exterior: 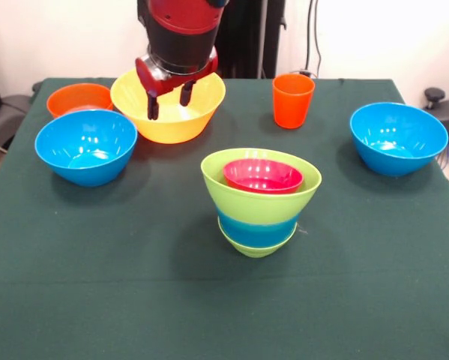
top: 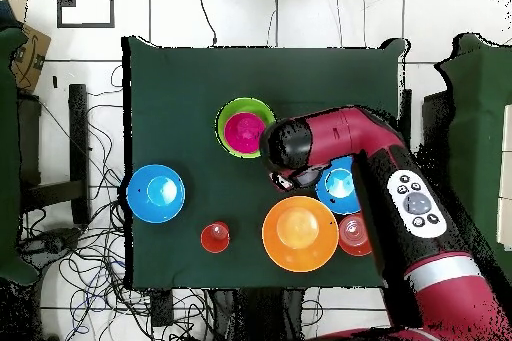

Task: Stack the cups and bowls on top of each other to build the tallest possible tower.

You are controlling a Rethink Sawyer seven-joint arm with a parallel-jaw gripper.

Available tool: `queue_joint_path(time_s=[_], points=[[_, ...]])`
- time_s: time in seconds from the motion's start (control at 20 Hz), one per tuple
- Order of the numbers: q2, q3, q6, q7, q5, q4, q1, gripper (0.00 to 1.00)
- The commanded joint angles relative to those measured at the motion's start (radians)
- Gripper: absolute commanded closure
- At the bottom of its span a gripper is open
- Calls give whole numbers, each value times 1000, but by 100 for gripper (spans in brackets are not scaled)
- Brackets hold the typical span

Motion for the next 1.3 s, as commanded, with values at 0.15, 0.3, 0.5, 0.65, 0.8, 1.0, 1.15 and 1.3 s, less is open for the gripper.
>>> queue_joint_path(time_s=[0.15,0.3,0.5,0.65,0.8,1.0,1.15,1.3], points=[[78,31,50,-333,-110,-18,66,0],[88,35,25,-323,-99,-13,62,0],[93,48,-10,-336,-85,11,32,0],[110,41,12,-355,-102,4,36,0],[127,21,56,-371,-124,-9,51,0],[150,9,75,-363,-132,-30,62,0],[165,5,68,-334,-129,-49,70,0],[167,5,86,-331,-127,-69,84,0]])
